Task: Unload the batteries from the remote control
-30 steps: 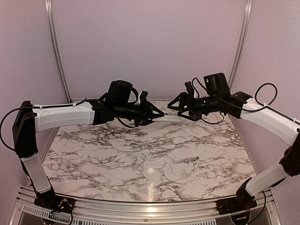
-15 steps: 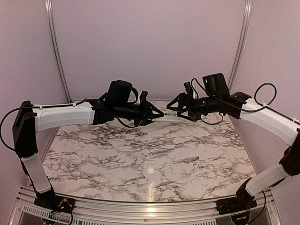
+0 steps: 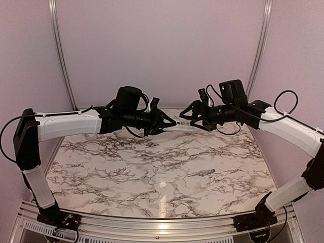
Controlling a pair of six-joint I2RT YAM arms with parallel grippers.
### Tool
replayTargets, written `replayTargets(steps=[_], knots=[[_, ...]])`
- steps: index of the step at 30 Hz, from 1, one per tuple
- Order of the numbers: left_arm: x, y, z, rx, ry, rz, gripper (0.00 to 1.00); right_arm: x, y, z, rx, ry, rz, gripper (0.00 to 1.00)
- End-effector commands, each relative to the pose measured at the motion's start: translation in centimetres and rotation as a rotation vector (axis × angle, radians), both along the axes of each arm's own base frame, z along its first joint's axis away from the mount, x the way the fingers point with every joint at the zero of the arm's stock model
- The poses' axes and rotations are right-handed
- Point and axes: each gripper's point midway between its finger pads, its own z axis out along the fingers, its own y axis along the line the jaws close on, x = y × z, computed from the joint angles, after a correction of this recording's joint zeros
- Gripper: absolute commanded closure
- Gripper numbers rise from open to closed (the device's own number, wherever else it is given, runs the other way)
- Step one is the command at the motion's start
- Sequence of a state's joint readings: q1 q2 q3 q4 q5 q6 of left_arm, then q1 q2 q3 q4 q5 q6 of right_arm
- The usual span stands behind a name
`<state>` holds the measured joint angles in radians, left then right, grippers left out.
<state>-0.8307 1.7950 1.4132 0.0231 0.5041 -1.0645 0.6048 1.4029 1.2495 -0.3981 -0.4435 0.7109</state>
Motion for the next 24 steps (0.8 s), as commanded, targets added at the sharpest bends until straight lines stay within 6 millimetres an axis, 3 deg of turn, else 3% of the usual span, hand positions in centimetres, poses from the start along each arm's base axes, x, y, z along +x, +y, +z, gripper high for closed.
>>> replayTargets(steps=[1,24], knots=[[-1.8,-1.3,5.8,-0.15,-0.143,-0.109,1.0,-1.5,1.7,-0.4,0.042,0.045,0.088,0.19],[-3.1,-0.8,7.8,-0.208,-0.203,-0.164,1.0,-3.1,2.3,0.5,0.144,0.051,0.152,0.19]])
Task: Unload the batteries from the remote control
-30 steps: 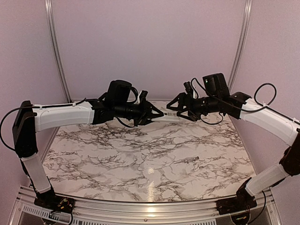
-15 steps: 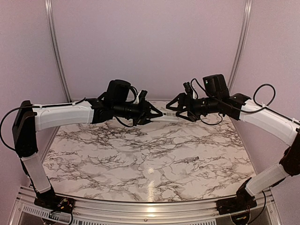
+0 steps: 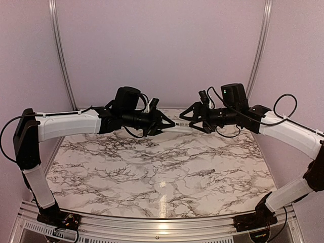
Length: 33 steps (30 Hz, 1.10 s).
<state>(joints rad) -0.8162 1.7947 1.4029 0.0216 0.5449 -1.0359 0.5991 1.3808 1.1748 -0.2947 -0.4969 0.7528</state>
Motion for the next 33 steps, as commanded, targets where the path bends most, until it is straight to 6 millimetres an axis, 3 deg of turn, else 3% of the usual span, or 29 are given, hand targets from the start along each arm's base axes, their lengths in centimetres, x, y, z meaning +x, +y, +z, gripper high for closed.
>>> replayTargets(steps=[1,33], knots=[[-3.1,-1.1,8.1,-0.215,-0.191,-0.135,1.0,-2.6,1.9,0.7,0.08,0.041,0.132,0.19],[-4.9,-0.1,9.6,-0.273,-0.24,-0.185,1.0,-4.2,2.4,1.4,0.158,0.038,0.214,0.18]])
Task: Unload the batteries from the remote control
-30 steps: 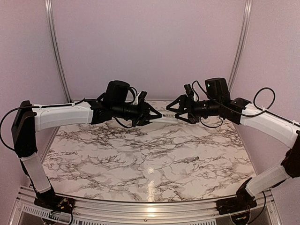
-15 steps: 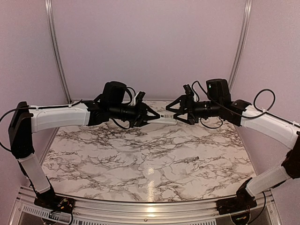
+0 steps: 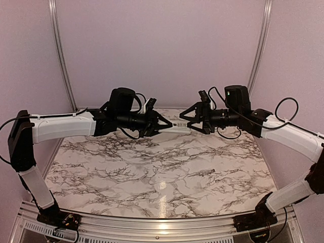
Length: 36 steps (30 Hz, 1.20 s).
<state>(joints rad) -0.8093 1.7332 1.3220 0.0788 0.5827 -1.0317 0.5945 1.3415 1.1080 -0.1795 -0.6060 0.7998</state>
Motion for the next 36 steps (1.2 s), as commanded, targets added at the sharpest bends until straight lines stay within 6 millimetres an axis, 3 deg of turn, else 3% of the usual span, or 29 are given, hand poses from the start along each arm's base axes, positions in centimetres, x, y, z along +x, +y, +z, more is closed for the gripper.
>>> replayTargets(steps=[1,14,36], knots=[[-3.6,-1.2,8.9,-0.241,-0.22,-0.155,1.0,-2.6,1.8,0.2,0.051,0.037,0.141,0.18],[-4.0,-1.2,9.2,-0.25,-0.244,-0.179,1.0,-2.7,2.0,0.4,0.056,0.033,0.152,0.18],[-4.8,-1.7,11.2,-0.269,-0.361,-0.271,1.0,-2.0,2.2,3.1,0.049,-0.019,0.149,0.19]])
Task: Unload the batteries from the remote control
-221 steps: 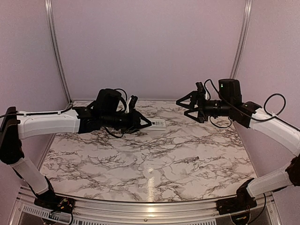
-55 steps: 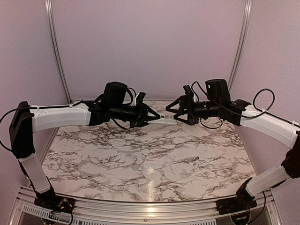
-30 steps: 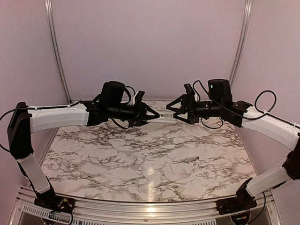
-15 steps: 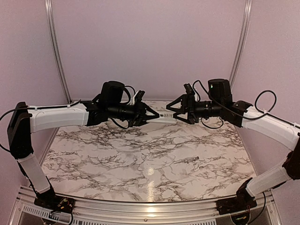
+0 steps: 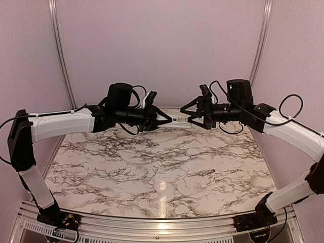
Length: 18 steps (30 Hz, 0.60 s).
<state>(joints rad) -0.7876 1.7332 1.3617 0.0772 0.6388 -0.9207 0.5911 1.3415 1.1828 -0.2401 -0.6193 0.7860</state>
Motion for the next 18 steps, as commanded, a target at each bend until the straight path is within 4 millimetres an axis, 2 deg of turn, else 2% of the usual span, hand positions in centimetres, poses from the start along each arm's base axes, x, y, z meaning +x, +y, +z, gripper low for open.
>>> replayTargets(steps=[1,18], knots=[[-5.1,-1.8,9.4,-0.241,-0.24,-0.224,1.0,-2.0,2.1,0.9,0.039,0.003,0.137,0.19],[-5.7,-1.8,9.9,-0.245,-0.294,-0.262,1.0,-3.1,2.0,0.8,0.031,-0.018,0.191,0.19]])
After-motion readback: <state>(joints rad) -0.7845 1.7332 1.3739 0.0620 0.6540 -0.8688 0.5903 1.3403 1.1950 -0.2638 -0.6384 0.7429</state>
